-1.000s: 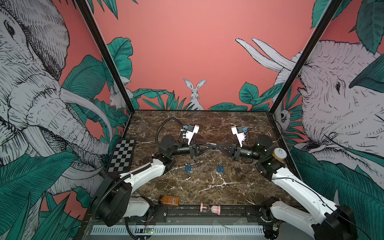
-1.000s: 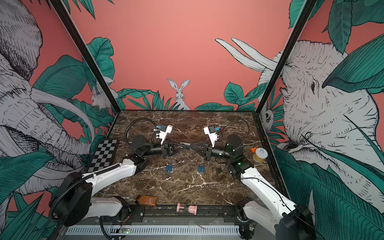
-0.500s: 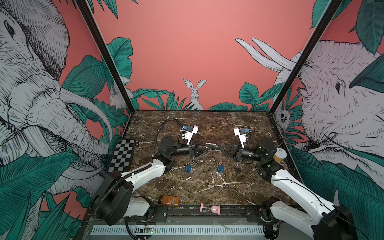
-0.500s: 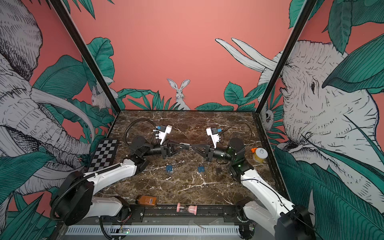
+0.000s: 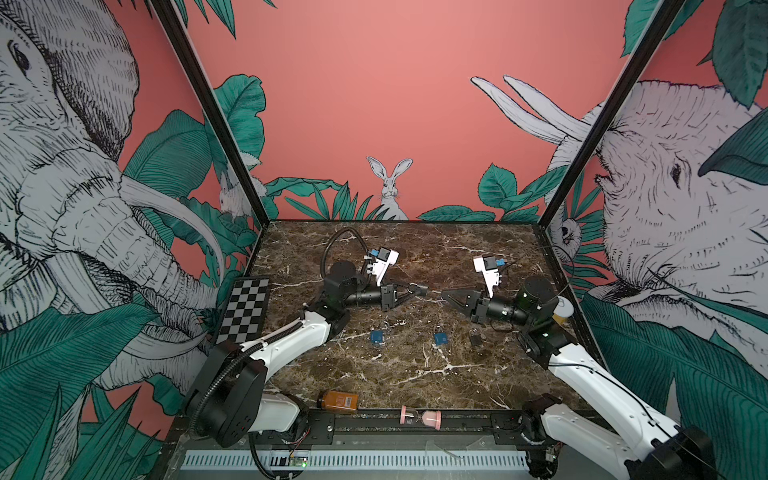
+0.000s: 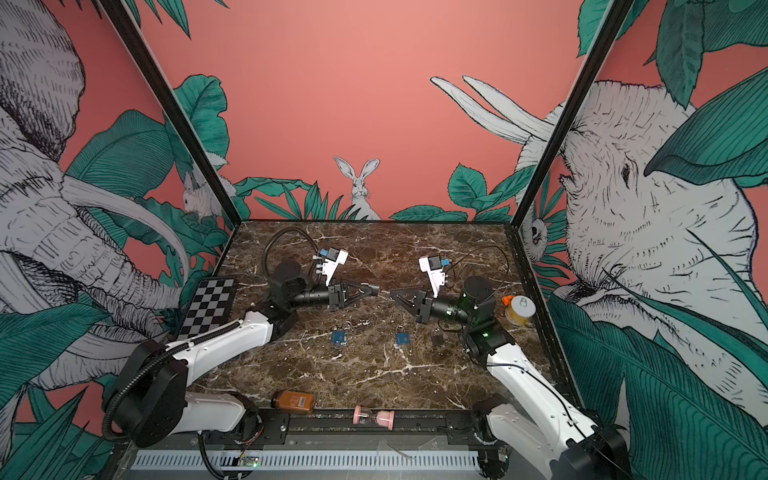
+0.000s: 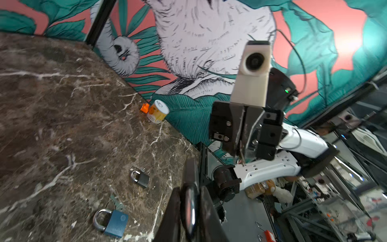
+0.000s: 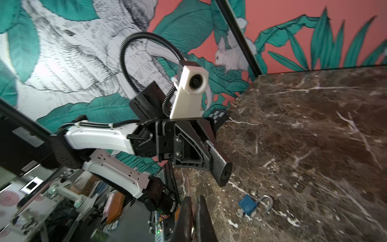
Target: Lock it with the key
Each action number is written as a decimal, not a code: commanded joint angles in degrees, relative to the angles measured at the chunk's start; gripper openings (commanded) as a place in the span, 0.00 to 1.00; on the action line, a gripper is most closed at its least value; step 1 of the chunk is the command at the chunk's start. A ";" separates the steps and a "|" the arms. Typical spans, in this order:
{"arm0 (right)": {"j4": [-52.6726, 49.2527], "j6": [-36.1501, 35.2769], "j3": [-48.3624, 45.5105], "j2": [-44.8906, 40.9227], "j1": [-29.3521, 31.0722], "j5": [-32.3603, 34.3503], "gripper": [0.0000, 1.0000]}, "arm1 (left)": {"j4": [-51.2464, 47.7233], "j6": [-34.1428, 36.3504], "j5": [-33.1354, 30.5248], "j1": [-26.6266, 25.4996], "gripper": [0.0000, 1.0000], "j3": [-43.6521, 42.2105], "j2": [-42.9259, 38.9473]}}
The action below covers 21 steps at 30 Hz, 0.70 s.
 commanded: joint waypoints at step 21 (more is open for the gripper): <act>-5.98 6.39 -6.40 6.82 11.21 45.27 0.00 | -38.00 21.96 0.32 0.03 0.00 13.79 17.37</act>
